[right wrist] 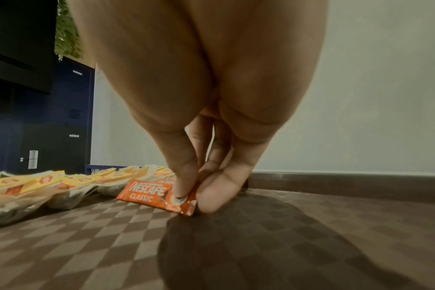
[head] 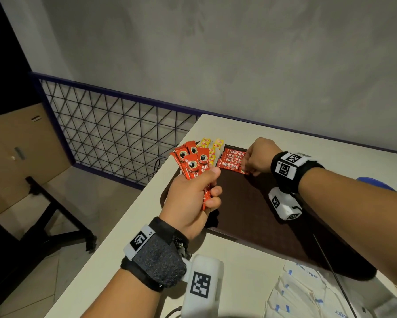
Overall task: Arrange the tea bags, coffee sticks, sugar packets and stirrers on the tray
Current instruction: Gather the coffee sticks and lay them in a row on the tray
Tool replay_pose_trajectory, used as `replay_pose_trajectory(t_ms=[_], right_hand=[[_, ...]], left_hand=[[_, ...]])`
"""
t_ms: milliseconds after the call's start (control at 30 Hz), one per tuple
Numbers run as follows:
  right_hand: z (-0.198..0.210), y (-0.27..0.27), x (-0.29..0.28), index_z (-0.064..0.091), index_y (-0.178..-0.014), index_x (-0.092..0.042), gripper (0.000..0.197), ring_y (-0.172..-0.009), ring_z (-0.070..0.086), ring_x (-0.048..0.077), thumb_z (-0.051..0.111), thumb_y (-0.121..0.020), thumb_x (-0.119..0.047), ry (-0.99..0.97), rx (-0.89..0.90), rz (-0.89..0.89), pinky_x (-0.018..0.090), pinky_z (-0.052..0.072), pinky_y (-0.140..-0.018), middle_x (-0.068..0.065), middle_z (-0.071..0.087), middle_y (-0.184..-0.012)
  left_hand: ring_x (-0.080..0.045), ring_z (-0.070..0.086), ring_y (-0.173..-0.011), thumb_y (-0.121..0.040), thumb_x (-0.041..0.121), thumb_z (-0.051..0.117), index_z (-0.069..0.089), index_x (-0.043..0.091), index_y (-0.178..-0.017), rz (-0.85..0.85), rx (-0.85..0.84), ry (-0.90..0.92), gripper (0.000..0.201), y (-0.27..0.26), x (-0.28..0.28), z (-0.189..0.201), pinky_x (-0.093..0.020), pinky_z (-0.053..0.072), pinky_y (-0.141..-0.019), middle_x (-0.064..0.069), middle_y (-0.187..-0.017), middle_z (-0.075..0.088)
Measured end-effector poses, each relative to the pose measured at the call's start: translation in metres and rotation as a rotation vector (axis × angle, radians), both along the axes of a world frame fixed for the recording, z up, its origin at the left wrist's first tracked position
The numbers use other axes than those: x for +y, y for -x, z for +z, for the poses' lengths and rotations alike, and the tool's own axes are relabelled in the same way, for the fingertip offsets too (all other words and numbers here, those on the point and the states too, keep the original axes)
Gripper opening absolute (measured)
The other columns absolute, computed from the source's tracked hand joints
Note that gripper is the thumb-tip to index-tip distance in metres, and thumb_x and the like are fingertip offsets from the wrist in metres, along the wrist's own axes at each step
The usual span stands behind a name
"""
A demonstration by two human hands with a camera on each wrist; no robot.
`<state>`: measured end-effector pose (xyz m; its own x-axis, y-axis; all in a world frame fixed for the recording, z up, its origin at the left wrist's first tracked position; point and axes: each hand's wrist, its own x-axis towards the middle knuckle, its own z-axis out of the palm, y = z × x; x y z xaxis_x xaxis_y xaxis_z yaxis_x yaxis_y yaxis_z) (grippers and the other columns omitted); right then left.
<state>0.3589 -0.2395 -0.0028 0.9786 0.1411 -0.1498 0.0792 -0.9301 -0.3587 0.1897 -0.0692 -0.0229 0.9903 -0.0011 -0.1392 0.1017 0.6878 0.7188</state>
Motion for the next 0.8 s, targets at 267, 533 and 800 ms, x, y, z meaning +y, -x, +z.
replay_pose_trajectory(t_ms=[267,533,800], right_hand=[[0.0072,0.0036,-0.0042,0.082,-0.080,-0.004,0.008,-0.084,0.078,0.027,0.079,-0.082,0.002,-0.109,0.062,-0.036,0.040,0.065,-0.079,0.004,0.079,-0.077],[0.0022,-0.0046,-0.0007,0.081,-0.088,0.001,0.022,-0.075,0.079,0.026,0.085,-0.070,-0.011,0.014,0.031,-0.058,0.041,0.066,-0.075,0.011,0.079,-0.076],[0.0023,-0.0061,0.0030,0.080,-0.086,-0.002,0.018,-0.075,0.078,0.021,0.087,-0.076,-0.015,0.007,0.001,-0.070,0.037,0.065,-0.078,0.009,0.079,-0.078]], left_hand=[[-0.010,0.042,-0.056,-0.097,0.004,0.062,0.064,0.008,-0.109,-0.010,-0.003,-0.014,0.012,0.0003,-0.0006,0.0002,-0.015,0.028,-0.040,-0.002,-0.073,0.045],[-0.010,0.041,-0.056,-0.097,0.003,0.062,0.064,0.007,-0.112,-0.010,0.001,-0.013,0.015,0.0002,-0.0004,-0.0003,-0.015,0.028,-0.040,-0.003,-0.074,0.044],[-0.010,0.042,-0.056,-0.096,0.005,0.065,0.064,0.007,-0.109,-0.010,0.019,-0.030,0.013,0.0006,-0.0002,0.0012,-0.015,0.030,-0.039,-0.003,-0.074,0.045]])
